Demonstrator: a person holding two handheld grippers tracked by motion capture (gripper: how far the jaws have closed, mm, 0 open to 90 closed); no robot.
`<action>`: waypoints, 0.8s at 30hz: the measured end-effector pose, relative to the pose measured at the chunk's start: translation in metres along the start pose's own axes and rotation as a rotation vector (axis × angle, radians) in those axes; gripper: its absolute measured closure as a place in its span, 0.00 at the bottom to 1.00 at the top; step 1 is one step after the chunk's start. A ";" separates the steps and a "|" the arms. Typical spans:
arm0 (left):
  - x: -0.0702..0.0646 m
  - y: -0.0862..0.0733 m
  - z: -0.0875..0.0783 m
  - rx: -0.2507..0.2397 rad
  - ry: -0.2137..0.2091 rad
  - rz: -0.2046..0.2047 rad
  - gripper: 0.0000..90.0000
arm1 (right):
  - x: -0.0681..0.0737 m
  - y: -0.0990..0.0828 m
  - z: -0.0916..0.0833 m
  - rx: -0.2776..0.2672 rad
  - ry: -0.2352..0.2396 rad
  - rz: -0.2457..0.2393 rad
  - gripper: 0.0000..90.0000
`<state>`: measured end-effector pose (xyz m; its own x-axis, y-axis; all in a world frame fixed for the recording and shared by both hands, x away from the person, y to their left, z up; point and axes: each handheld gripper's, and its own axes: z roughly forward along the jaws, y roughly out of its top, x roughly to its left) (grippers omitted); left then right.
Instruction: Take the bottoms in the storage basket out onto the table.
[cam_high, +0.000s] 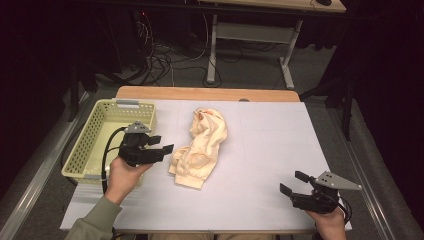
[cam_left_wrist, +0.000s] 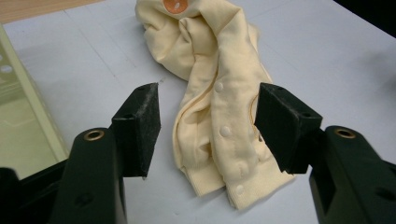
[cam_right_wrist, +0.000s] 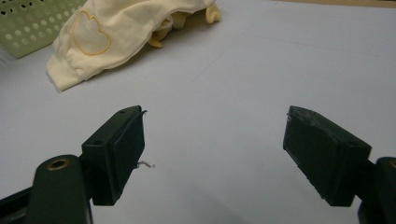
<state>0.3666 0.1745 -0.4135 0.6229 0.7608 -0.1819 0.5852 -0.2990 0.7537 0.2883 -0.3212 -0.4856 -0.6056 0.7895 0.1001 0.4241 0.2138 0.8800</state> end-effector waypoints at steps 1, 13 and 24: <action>0.000 -0.001 -0.001 0.001 0.001 0.001 0.44 | 0.000 0.000 0.000 0.001 0.000 0.000 0.23; 0.001 -0.009 -0.009 -0.012 0.003 -0.016 0.44 | -0.001 0.000 -0.001 -0.003 -0.005 0.009 0.24; 0.000 -0.017 -0.013 -0.021 0.015 -0.015 0.44 | -0.003 0.000 -0.002 -0.012 -0.007 0.027 0.23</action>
<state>0.3505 0.1872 -0.4181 0.6063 0.7736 -0.1844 0.5834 -0.2751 0.7642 0.2884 -0.3247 -0.4851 -0.5893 0.7988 0.1211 0.4325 0.1853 0.8824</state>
